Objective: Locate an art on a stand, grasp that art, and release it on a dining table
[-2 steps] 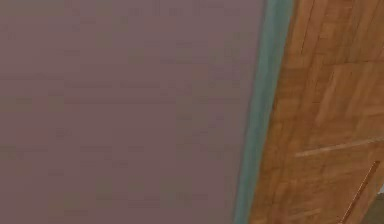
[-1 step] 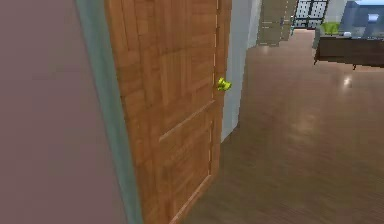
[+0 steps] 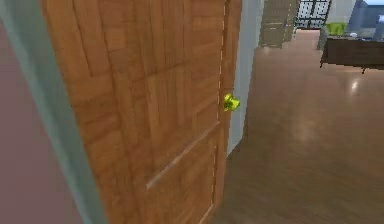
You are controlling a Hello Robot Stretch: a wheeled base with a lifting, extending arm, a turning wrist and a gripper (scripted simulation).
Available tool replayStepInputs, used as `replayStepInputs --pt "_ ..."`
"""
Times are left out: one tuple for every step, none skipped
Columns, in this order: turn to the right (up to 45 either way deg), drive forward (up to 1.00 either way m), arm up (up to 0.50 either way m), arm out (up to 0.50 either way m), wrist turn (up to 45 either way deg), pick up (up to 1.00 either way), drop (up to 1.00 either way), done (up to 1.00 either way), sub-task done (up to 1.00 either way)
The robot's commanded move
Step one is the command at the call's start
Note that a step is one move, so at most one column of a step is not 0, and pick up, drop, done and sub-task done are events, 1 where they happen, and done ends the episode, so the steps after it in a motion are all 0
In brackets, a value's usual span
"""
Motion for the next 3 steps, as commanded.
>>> replayStepInputs --pt "33.0 0.0 0.0 0.0 0.0 0.0 0.0 0.0 0.0" --pt "0.0 1.0 0.0 0.0 0.0 0.0 0.0 0.0 0.0" --pt "3.0 0.0 0.0 0.0 0.0 0.0 0.0 0.0 0.0"
